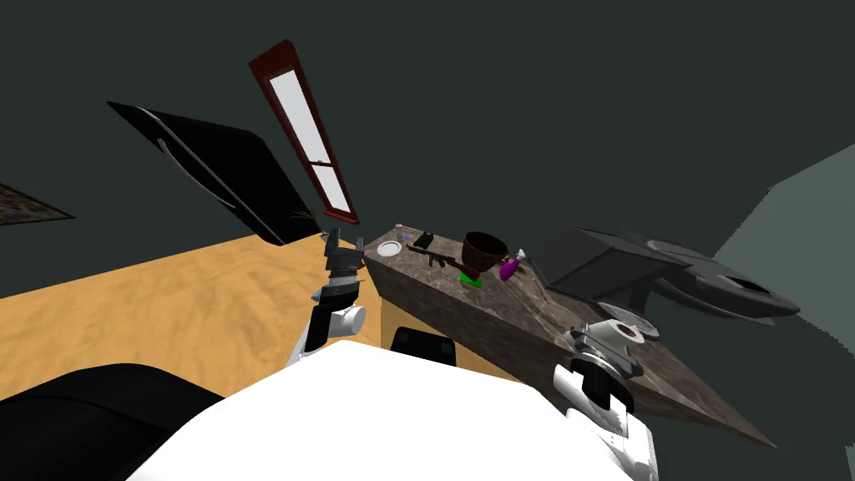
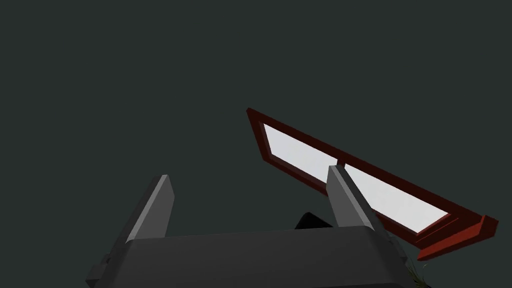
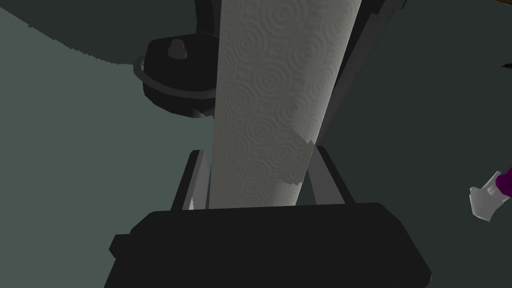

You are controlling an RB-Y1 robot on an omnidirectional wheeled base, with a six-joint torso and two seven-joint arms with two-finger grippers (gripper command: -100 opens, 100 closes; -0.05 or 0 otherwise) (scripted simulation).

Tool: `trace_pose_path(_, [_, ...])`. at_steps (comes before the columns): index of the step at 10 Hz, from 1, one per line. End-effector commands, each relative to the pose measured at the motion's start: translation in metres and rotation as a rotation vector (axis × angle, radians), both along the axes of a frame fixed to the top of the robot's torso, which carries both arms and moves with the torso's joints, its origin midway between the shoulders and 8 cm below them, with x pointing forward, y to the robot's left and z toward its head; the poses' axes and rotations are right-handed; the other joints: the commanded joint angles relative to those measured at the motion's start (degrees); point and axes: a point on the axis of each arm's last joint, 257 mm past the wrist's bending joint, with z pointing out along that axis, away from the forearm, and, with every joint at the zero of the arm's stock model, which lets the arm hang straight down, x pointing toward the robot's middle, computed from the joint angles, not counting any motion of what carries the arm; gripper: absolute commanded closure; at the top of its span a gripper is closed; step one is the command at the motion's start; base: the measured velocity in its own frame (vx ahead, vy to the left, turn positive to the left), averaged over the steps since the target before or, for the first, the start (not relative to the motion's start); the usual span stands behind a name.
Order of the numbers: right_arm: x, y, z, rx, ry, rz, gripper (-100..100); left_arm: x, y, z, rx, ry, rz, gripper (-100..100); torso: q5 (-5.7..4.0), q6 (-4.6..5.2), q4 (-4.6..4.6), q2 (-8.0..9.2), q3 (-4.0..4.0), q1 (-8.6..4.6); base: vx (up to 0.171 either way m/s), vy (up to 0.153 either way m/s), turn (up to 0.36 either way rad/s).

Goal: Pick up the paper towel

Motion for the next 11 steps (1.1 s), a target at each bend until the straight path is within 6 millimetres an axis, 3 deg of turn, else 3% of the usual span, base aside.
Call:
trace_pose_path(1, [0.029, 0.016, 0.000, 0.001, 0.014, 0.053, 100, 0.000, 0.000, 0.000, 0.000, 0.000, 0.000, 0, 0.00, 0.00, 0.00, 0.00, 0.00, 0.00, 0.026, -0.004, -0.348])
trace_pose_path(2, [0.061, 0.036, 0.004, 0.006, -0.006, 0.104, 100, 0.000, 0.000, 0.000, 0.000, 0.000, 0.000, 0, 0.01, -0.04, -0.02, -0.02, -0.02, -0.04, 0.036, -0.010, -0.344])
trace_pose_path(3, [0.072, 0.046, 0.003, -0.004, 0.010, 0.134, 100, 0.000, 0.000, 0.000, 0.000, 0.000, 0.000, 0, 0.00, -0.05, -0.03, -0.06, -0.04, -0.05, 0.030, -0.011, -0.371])
trace_pose_path(4, [0.103, 0.070, 0.010, 0.000, -0.014, 0.189, 100, 0.000, 0.000, 0.000, 0.000, 0.000, 0.000, 0, -0.04, -0.04, -0.05, -0.06, -0.06, -0.08, 0.035, -0.010, -0.409])
trace_pose_path(5, [0.110, 0.078, 0.009, -0.014, 0.004, 0.211, 100, 0.000, 0.000, 0.000, 0.000, 0.000, 0.000, 0, -0.05, -0.03, -0.05, -0.07, -0.06, -0.07, 0.026, -0.001, -0.341])
trace_pose_path(6, [0.138, 0.102, 0.016, -0.012, -0.016, 0.265, 100, 0.000, 0.000, 0.000, 0.000, 0.000, 0.000, 0, 0.02, -0.10, -0.02, -0.06, -0.05, -0.03, 0.030, -0.007, -0.413])
trace_pose_path(7, [0.147, 0.111, 0.017, -0.027, -0.003, 0.288, 100, 0.000, 0.000, 0.000, 0.000, 0.000, 0.000, 0, 0.01, -0.06, -0.04, -0.10, -0.07, -0.05, 0.034, -0.004, -0.327])
trace_pose_path(8, [0.173, 0.136, 0.028, -0.030, -0.026, 0.338, 100, 0.000, 0.000, 0.000, 0.000, 0.000, 0.000, 0, 0.00, -0.06, -0.05, -0.06, -0.06, -0.03, 0.036, -0.001, -0.309])
trace_pose_path(9, [0.181, 0.147, 0.028, -0.045, -0.011, 0.364, 100, 0.000, 0.000, 0.000, 0.000, 0.000, 0.000, 0, 0.04, -0.15, -0.02, -0.13, -0.08, -0.01, 0.035, -0.003, -0.373])
trace_pose_path(10, [0.173, 0.138, 0.028, -0.039, -0.017, 0.347, 100, 0.000, 0.000, 0.000, 0.000, 0.000, 0.000, 0, 0.04, 0.01, -0.06, -0.07, -0.06, -0.03, 0.013, 0.005, -0.078])
trace_pose_path(11, [0.174, 0.139, 0.029, -0.039, -0.017, 0.350, 0, 0.000, 0.000, 0.000, 0.000, 0.000, 0.000, 0, 0.01, -0.08, -0.04, 0.02, -0.01, -0.05, 0.003, 0.001, 0.011])
